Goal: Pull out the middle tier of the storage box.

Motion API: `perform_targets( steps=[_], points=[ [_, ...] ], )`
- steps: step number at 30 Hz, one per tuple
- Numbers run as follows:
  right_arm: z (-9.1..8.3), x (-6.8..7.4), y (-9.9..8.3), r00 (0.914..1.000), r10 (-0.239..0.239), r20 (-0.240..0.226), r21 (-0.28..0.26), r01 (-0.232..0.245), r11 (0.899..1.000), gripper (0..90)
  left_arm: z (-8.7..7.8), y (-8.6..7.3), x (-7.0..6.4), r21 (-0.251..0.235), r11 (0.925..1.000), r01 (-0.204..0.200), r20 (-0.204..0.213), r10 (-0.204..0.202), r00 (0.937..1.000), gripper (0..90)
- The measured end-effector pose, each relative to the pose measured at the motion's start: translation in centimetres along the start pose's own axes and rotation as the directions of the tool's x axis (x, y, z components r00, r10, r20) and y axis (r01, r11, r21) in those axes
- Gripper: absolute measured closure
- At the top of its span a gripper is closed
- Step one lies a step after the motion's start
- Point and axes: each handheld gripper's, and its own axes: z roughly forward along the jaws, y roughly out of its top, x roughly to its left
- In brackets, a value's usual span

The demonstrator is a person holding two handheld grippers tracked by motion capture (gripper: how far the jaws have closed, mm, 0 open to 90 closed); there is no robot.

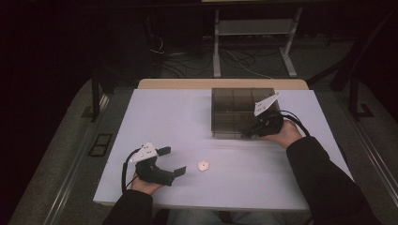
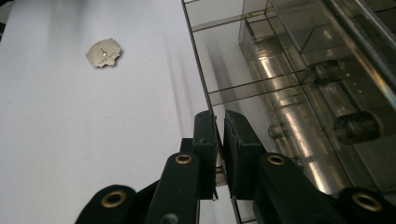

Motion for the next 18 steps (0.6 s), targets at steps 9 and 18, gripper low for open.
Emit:
perform_targets(
  steps=[9, 18],
  points=[
    [0.02, 0.35, -0.09, 1.0, 0.003, -0.003, -0.001, -0.003, 1.0, 82.3, -0.01, 0.0, -0.01, 0.002, 1.0, 0.0, 0.0, 0.0, 1.0, 0.0],
    [-0.02, 0.65, -0.22, 0.9999, 0.01, -0.012, 0.0, -0.01, 1.0, 82.5, -0.01, 0.0, -0.05, 0.0, 1.0, 0.001, 0.0, -0.001, 1.0, 0.0]
  ],
)
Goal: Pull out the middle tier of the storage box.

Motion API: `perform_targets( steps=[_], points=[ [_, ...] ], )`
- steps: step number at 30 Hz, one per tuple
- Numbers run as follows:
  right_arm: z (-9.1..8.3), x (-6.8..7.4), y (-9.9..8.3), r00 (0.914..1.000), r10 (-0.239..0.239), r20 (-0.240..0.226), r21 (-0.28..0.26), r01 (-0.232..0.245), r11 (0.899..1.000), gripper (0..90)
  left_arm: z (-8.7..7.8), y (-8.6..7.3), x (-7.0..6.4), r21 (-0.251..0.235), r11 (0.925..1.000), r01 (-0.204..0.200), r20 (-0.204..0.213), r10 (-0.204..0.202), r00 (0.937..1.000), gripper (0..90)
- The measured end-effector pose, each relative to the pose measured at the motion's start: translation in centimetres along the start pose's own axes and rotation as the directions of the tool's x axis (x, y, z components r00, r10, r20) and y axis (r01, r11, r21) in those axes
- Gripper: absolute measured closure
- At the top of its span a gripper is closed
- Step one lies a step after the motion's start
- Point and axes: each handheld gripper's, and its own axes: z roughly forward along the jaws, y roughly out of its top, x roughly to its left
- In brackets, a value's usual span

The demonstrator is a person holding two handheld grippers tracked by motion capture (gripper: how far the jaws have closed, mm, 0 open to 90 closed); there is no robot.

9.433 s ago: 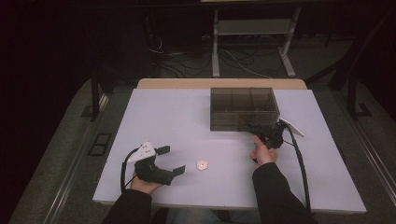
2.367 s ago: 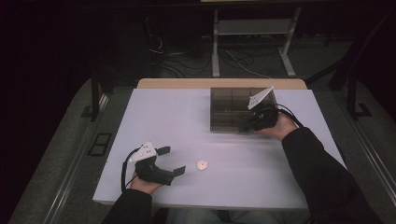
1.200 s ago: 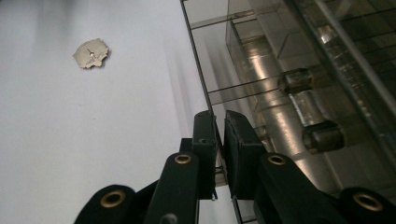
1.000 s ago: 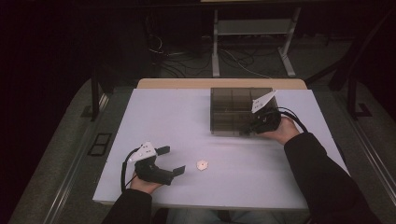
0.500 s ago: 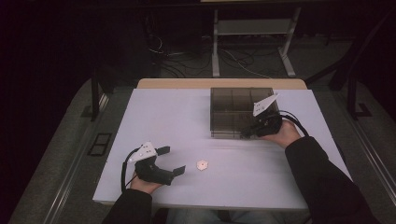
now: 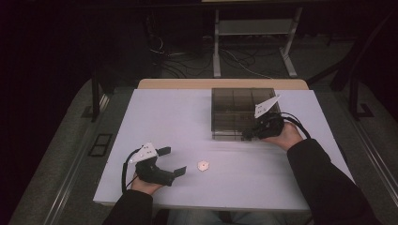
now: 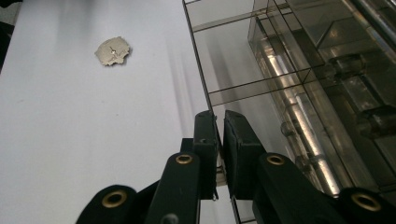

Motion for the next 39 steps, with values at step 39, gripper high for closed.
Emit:
perform_targets(
  steps=[39],
  points=[
    [-0.11, 0.94, -0.67, 0.9998, 0.002, -0.02, 0.002, -0.002, 1.0, 82.3, 0.03, -0.01, -0.02, 0.004, 1.0, -0.002, 0.003, 0.002, 1.0, 0.0]
  ],
)
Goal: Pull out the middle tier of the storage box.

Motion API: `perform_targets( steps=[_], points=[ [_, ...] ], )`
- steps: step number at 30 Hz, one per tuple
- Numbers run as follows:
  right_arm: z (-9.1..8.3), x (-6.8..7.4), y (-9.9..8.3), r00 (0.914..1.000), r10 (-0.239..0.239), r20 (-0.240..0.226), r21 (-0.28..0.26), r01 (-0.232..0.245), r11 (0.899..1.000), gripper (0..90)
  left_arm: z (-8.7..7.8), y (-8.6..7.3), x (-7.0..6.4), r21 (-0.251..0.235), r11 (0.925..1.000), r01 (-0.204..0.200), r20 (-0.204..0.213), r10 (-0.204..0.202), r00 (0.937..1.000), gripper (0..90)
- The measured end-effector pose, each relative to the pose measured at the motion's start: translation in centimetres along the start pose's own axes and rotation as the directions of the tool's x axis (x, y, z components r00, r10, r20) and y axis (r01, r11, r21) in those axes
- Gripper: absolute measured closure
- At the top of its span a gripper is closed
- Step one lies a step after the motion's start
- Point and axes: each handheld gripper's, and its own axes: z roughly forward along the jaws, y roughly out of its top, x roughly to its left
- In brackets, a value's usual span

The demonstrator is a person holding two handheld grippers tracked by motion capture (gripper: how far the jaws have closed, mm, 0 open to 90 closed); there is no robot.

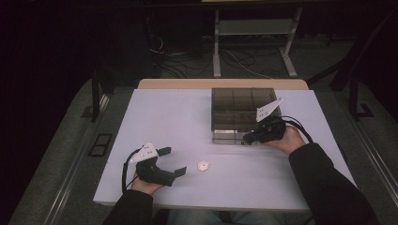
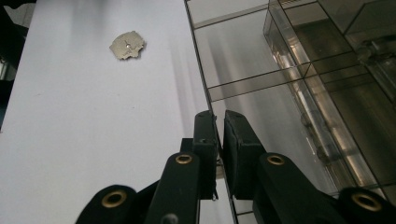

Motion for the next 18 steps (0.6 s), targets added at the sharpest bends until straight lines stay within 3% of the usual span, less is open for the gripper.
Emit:
perform_targets(
  steps=[18],
  points=[
    [-0.05, 0.08, -0.13, 0.9998, -0.006, -0.02, 0.02, 0.007, 1.0, 82.0, 0.0, -0.01, 0.02, 0.0, 1.0, 0.001, 0.0, -0.001, 1.0, 0.0]
  ],
)
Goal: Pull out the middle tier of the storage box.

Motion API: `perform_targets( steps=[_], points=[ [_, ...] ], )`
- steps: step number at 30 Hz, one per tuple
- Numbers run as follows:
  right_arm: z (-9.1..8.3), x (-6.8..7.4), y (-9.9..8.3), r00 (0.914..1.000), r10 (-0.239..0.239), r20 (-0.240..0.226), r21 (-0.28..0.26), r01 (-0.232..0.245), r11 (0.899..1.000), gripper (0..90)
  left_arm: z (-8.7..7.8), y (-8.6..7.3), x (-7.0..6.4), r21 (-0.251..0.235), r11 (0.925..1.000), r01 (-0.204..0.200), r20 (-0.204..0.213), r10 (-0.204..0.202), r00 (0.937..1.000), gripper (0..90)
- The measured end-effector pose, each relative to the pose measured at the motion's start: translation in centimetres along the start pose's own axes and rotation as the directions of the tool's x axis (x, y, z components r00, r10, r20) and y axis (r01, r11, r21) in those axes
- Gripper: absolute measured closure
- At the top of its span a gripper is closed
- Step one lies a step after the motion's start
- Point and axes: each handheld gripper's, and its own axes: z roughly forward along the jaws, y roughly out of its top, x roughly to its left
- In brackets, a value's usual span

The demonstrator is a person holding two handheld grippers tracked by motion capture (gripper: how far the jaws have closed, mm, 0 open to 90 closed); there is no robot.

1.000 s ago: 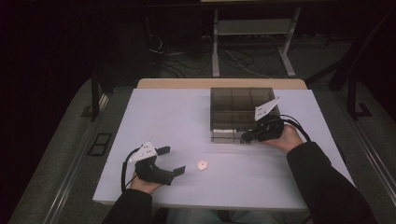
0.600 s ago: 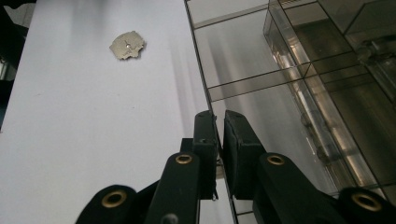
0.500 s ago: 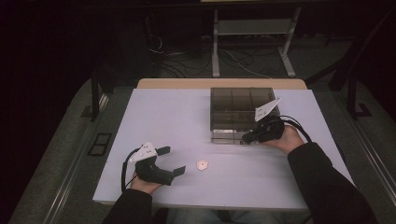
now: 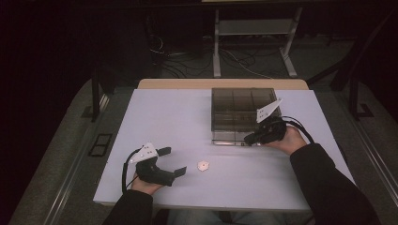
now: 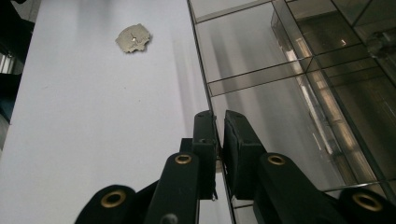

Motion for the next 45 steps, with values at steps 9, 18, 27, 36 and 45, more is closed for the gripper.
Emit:
perform_targets(
  steps=[9, 18, 27, 36, 45],
  points=[
    [-0.4, 0.2, 0.0, 1.0, 0.006, -0.003, -0.011, -0.006, 1.0, 80.2, 0.0, 0.0, 0.0, 0.001, 1.0, -0.001, -0.001, 0.001, 1.0, 0.0],
    [-1.4, 0.7, 0.8, 0.9981, 0.041, 0.047, -0.04, -0.039, 0.998, 70.4, 0.0, 0.0, -0.1, -0.001, 1.0, 0.0, 0.002, 0.0, 1.0, 0.0],
    [-2.5, 1.7, 1.4, 0.9925, 0.065, 0.104, -0.04, -0.061, 0.997, 60.4, -0.1, 0.1, -0.2, -0.007, 1.0, -0.001, 0.011, 0.001, 0.9999, 0.0],
    [-3.7, 3.1, 1.5, 0.9814, 0.135, 0.136, -0.076, -0.126, 0.989, 47.9, -0.1, 0.1, -0.1, -0.009, 1.0, -0.001, 0.003, 0.001, 1.0, 0.0],
    [-4.2, 4.5, 0.4, 0.9657, 0.192, 0.175, -0.124, -0.172, 0.977, 30.0, -0.1, 0.0, -0.1, -0.005, 1.0, 0.0, -0.003, 0.0, 1.0, 0.0]
  ],
)
